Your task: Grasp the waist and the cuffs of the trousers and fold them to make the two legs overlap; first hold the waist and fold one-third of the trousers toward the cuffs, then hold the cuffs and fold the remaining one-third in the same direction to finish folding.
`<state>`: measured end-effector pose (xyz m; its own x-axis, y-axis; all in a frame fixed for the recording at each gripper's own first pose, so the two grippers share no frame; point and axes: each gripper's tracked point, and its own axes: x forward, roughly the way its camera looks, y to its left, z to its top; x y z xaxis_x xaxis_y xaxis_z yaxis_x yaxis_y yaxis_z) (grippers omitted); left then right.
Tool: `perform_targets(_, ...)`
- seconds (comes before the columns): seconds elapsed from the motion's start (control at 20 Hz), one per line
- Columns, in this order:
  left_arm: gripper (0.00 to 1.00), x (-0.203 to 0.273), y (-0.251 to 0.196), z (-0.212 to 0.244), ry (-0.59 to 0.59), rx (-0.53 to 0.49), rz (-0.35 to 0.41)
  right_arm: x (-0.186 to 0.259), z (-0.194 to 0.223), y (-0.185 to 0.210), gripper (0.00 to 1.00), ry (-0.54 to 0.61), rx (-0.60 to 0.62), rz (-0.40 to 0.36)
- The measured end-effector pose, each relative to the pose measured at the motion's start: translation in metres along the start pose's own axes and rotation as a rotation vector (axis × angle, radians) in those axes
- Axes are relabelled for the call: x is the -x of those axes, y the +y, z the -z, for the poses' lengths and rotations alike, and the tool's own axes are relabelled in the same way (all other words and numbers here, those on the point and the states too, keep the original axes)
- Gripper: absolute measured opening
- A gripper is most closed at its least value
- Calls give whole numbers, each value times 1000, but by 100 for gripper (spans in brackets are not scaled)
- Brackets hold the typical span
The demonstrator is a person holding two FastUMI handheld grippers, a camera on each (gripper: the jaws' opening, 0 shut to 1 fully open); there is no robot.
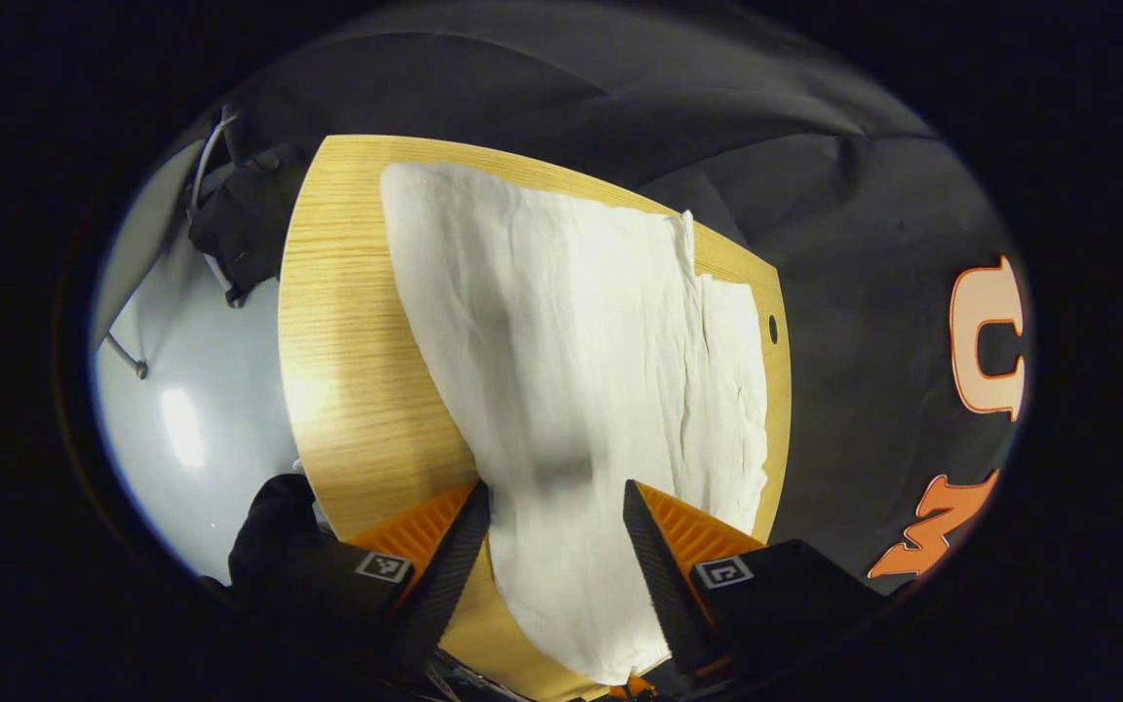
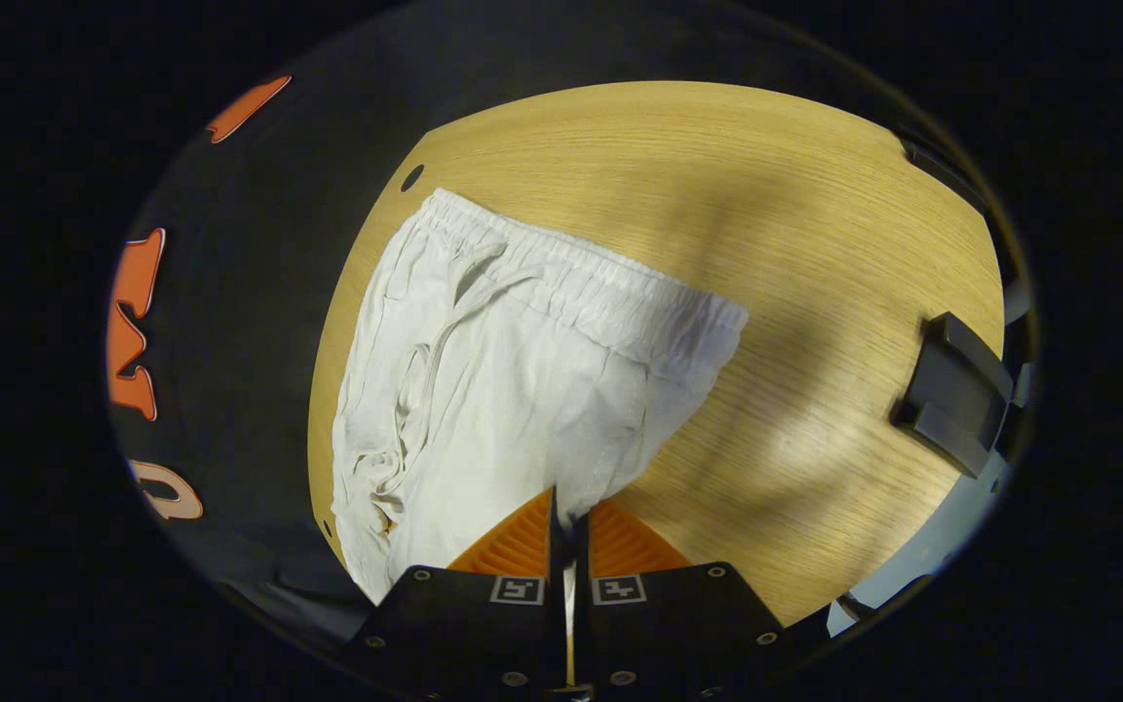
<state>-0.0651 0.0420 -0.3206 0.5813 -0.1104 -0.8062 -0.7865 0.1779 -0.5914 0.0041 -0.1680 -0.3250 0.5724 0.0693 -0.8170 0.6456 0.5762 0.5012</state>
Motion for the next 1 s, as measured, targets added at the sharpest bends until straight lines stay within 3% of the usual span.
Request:
perform_targets(0.1, 72, -5, -9, 2, 27, 6, 15, 1, -1, 2, 4, 2, -2, -5)
perform_targets(0.15, 42, -13, -12, 6, 49, 3, 19, 2, -1, 2, 4, 3, 0, -8)
perform_targets(0.2, 42, -16, -12, 6, 68, -8, 10, 1, -1, 2, 4, 6, 5, -10)
perform_targets(0.35, 5, -21, -14, 1, 57, -51, -10, 4, -3, 5, 4, 12, 24, -22)
perform_targets(0.4, 10, -21, -13, 2, 47, -79, -21, 5, -4, 7, 4, 12, 24, -32)
perform_targets(0.45, 3, -17, -17, 2, 43, -106, -6, 7, -5, 10, 4, 13, 25, -43)
perform_targets(0.6, 6, -8, -34, -6, 36, -154, 32, 15, -9, 18, 4, 15, 37, -76)
perform_targets(1.0, 5, 30, -133, -14, -40, -261, 161, 38, -27, 79, 3, 39, 67, -219)
